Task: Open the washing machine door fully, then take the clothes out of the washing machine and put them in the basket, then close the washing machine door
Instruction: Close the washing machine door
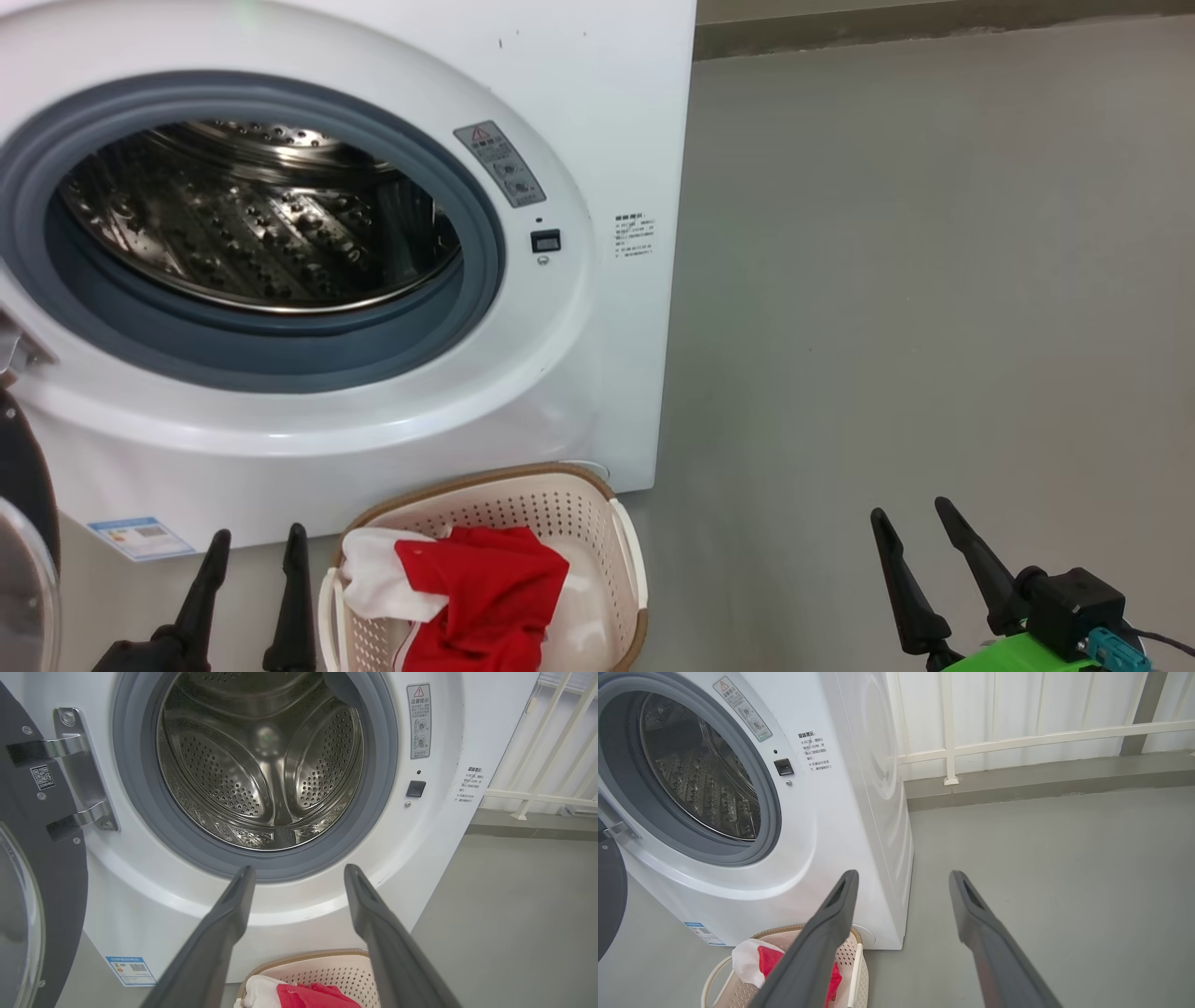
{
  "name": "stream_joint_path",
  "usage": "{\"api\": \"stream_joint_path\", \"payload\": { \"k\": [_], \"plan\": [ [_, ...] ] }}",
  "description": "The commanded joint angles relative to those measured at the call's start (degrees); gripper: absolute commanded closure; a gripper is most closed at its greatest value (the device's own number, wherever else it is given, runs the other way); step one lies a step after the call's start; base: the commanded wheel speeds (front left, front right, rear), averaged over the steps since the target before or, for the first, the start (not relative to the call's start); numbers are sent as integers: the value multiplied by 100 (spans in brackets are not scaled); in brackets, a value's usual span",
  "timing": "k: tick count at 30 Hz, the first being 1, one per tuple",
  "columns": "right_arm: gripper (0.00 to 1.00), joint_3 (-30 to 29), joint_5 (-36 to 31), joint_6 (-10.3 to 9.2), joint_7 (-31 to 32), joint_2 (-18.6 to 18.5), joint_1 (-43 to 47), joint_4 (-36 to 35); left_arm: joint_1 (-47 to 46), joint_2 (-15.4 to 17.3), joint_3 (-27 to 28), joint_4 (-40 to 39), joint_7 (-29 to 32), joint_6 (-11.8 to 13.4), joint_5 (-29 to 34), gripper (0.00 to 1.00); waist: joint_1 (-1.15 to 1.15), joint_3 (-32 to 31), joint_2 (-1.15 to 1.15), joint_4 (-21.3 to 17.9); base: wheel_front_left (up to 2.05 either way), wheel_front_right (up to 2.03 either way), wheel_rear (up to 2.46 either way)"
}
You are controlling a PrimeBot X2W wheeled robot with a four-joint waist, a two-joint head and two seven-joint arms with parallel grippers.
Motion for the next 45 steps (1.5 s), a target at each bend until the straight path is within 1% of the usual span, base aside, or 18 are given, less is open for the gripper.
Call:
{"api": "stream_joint_path", "payload": {
  "k": [1,15,34,39,45],
  "plan": [
    [0,106,0,36,-37,-83,-34,-135,-61,49,152,-123,-28,22,34,0,0,7,0,9,-133,133,0],
    [0,113,9,36,-37,-92,-58,-111,-63,49,142,-155,-28,18,4,0,0,27,0,17,-128,128,0],
    [0,110,-2,36,-37,-83,-68,-122,-109,49,134,-121,-28,39,-12,0,0,35,0,65,-6,6,0],
    [0,118,-1,36,-37,-91,-56,-116,-113,49,54,-94,-28,100,-90,0,0,22,0,200,0,0,0],
    [0,229,17,36,-37,-101,-60,-81,-58,49,-38,-93,-28,208,-207,0,0,3,0,555,0,0,0]
  ]
}}
